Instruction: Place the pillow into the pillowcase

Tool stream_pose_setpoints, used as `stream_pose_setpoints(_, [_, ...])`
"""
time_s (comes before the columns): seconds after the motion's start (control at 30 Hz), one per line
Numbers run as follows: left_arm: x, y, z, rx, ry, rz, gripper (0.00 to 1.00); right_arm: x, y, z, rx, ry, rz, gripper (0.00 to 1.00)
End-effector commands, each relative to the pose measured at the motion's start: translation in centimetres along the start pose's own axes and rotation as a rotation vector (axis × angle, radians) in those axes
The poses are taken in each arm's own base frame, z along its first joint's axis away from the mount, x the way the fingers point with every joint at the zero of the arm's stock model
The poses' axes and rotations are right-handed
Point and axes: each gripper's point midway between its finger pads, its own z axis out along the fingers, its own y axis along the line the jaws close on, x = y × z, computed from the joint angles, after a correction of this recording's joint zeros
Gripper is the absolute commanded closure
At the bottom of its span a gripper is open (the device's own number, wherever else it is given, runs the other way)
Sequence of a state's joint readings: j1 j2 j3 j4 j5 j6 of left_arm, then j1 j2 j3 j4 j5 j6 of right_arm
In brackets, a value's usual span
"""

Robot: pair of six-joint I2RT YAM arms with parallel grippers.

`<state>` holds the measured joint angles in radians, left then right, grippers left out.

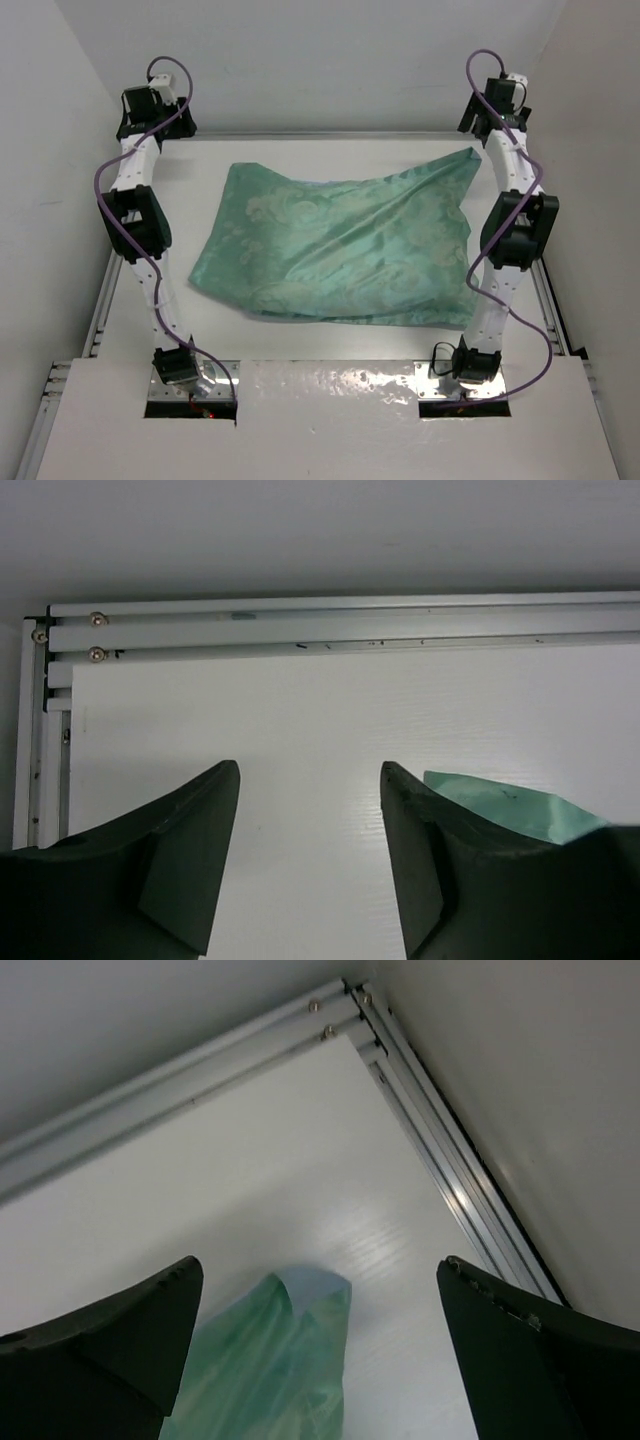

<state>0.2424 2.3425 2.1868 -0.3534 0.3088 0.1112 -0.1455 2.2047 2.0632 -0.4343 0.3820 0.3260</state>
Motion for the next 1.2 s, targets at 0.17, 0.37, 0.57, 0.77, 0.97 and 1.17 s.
stream_pose_setpoints(0.17, [-2.2,-3.2,-4.4,0.145,-0.028,0.069,0.42,3.9,-1.4,-9.4,-0.068,0.148,-0.129,0.01])
stream_pose_setpoints(0.37, [6.6,-9.8,-0.7,0.328,0.223,0.134,0.27,10.3,-5.2,-15.8,-0.015,0.291,-0.015,0.05])
stream_pose_setpoints(0.57, [9.8,-10.1,3.2,0.349,0.208,0.074,0.00,21.9,-8.0,-20.9,-0.041,0.424,0.170,0.04])
stream_pose_setpoints(0.77, [15.0,-14.1,4.8,0.595,0.282,0.128,0.06,28.3,-5.2,-23.6,-0.284,0.433,0.417,0.03])
stream_pose_setpoints(0.97, [18.1,-10.4,5.4,0.419,0.354,0.055,1.00,31.9,-5.6,-21.0,-0.208,0.506,0.415,0.76])
stream_pose_setpoints(1.17, [13.8,0.6,5.0,0.065,0.211,-0.213,1.00,28.9,-7.2,-18.8,-0.129,0.465,0.432,1.00])
